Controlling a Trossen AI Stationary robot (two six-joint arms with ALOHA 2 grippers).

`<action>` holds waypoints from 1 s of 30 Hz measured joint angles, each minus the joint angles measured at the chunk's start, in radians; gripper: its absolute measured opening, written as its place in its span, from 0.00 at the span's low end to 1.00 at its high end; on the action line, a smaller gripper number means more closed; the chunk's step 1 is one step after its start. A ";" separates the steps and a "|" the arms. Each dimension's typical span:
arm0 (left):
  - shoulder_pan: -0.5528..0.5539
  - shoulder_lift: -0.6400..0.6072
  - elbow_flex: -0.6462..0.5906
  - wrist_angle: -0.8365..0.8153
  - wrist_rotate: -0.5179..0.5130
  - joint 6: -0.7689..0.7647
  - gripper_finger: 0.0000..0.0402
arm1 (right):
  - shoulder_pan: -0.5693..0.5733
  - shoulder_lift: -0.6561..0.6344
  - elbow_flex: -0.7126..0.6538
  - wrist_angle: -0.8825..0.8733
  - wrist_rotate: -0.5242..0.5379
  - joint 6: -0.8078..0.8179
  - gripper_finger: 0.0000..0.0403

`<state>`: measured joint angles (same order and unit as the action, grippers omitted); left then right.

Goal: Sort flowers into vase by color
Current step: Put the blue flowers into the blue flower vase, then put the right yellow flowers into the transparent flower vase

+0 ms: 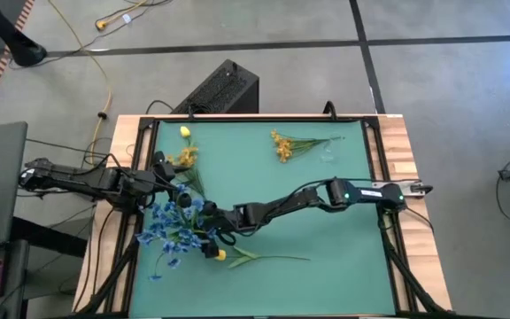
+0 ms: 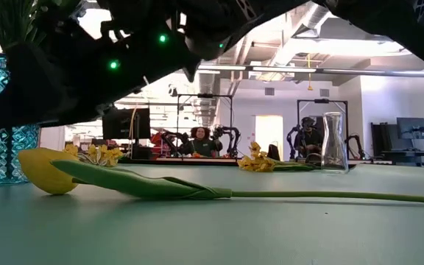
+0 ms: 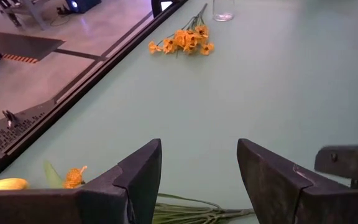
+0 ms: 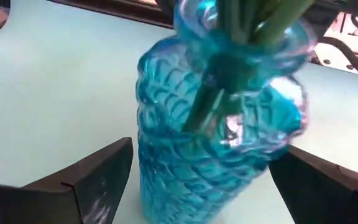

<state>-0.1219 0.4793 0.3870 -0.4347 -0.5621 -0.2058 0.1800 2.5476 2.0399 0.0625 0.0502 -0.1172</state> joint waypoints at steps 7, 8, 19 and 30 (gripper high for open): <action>0.000 0.000 0.000 -0.001 0.001 0.000 0.50 | -0.006 -0.058 -0.003 -0.166 0.000 0.002 0.97; 0.000 0.000 0.000 -0.001 0.002 0.000 0.50 | -0.006 -0.064 0.000 -0.178 0.000 0.003 0.97; 0.000 0.000 0.000 -0.004 0.009 0.000 0.50 | -0.008 -0.169 -0.002 -0.553 0.000 0.003 0.97; 0.000 -0.001 0.000 -0.008 0.032 -0.007 0.50 | -0.025 -0.338 -0.038 -0.903 0.048 -0.018 0.95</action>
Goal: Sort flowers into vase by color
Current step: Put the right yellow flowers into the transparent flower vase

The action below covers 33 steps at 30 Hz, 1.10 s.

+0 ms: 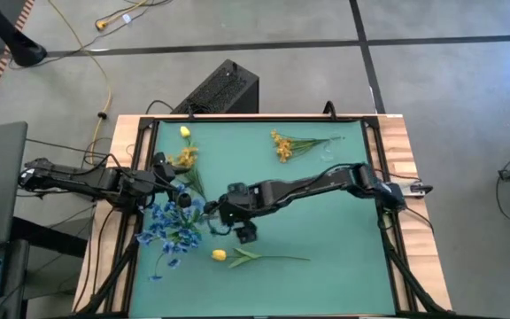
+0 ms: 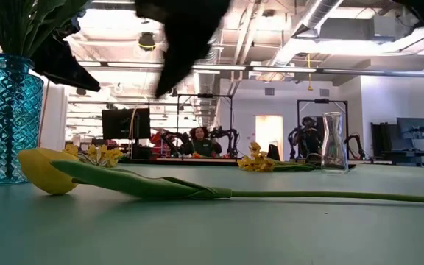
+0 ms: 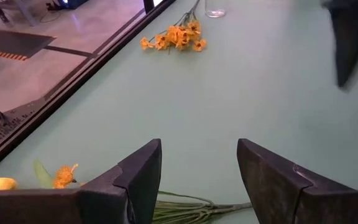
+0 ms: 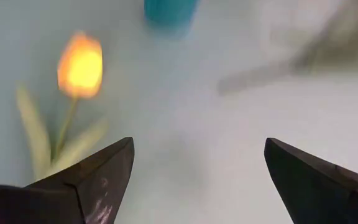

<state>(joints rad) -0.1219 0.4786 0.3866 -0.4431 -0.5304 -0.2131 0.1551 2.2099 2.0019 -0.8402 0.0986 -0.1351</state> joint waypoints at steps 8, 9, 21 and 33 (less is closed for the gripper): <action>0.000 0.000 0.000 0.000 -0.006 0.000 0.50 | -0.049 -0.314 -0.522 0.080 0.043 0.189 0.90; 0.000 0.000 0.000 0.000 -0.006 0.000 0.50 | -0.050 -0.365 -0.602 0.132 0.043 0.215 0.90; 0.000 0.007 0.000 0.118 -0.091 -0.006 0.50 | -0.026 -0.797 -1.256 0.780 0.126 0.233 0.90; 0.000 0.077 -0.003 0.244 -0.238 -0.078 0.50 | -0.033 -0.799 -1.396 1.020 0.008 -0.070 0.90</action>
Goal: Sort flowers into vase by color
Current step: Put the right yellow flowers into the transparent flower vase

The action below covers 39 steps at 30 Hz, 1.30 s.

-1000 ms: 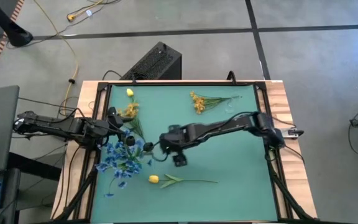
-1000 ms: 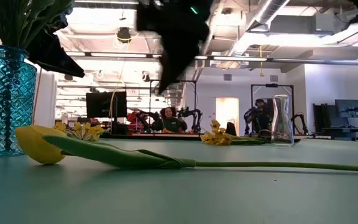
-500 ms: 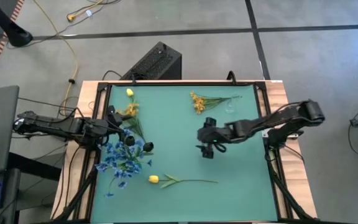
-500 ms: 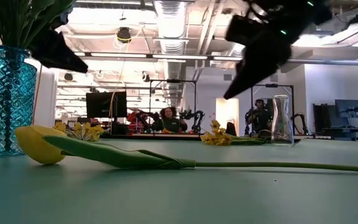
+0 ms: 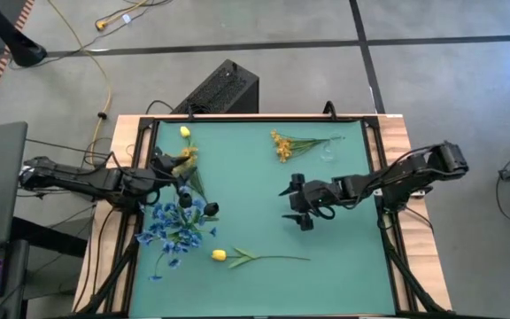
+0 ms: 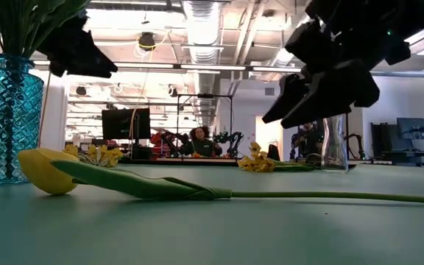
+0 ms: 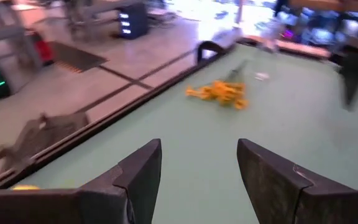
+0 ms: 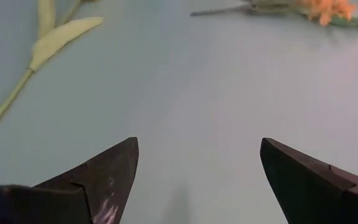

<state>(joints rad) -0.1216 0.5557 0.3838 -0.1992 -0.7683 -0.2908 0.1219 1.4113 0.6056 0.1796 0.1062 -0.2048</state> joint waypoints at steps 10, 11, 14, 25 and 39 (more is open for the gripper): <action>0.043 0.051 -0.142 0.337 0.051 -0.019 0.50 | -0.032 0.000 0.020 0.084 0.028 0.035 0.90; 0.049 0.059 -0.162 0.397 0.079 0.000 0.50 | -0.047 0.000 0.036 0.064 0.044 0.031 0.90; 0.059 0.098 -0.238 0.593 0.143 0.057 0.50 | -0.096 0.000 0.096 -0.055 0.068 0.035 0.90; 0.057 0.178 -0.336 0.834 0.211 0.085 0.50 | -0.293 0.000 0.284 -0.456 0.110 0.010 0.90; 0.031 0.172 -0.333 0.871 0.260 0.137 0.50 | -0.643 0.359 0.766 -0.981 0.049 -0.165 0.90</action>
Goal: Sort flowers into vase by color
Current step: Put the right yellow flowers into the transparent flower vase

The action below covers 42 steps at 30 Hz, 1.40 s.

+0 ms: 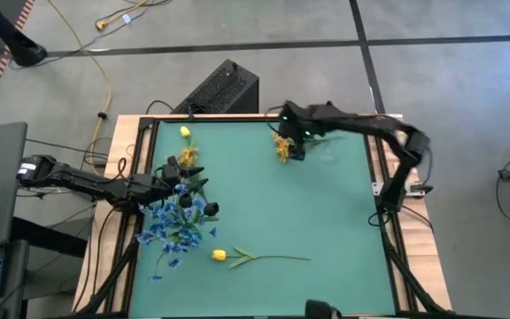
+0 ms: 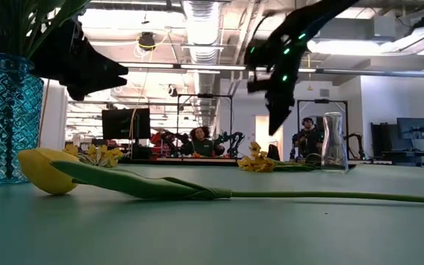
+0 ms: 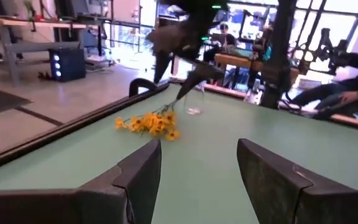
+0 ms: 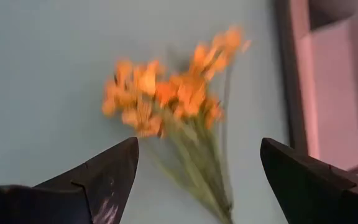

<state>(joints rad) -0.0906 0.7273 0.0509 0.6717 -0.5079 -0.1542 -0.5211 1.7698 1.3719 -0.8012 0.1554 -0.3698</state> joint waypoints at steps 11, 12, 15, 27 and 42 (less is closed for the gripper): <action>0.000 -0.002 0.000 0.109 0.035 0.125 0.50 | -0.099 0.215 0.108 -0.183 -0.017 -0.040 0.81; 0.000 -0.002 0.000 0.108 0.034 0.124 0.50 | -0.100 0.219 0.108 -0.180 -0.007 -0.050 0.80; 0.001 -0.002 0.000 0.097 0.045 0.100 0.50 | -0.101 0.231 0.108 -0.171 0.023 -0.094 0.78; 0.001 -0.010 0.002 0.181 0.086 0.199 0.50 | -0.106 0.248 0.047 -0.136 0.028 -0.137 0.74; 0.001 -0.010 0.002 0.219 0.133 0.199 0.50 | -0.069 0.247 0.058 -0.086 -0.040 -0.103 0.07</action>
<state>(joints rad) -0.0898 0.7170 0.0525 0.8902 -0.3752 0.0444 -0.5903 2.0171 1.4301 -0.8875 0.1158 -0.4723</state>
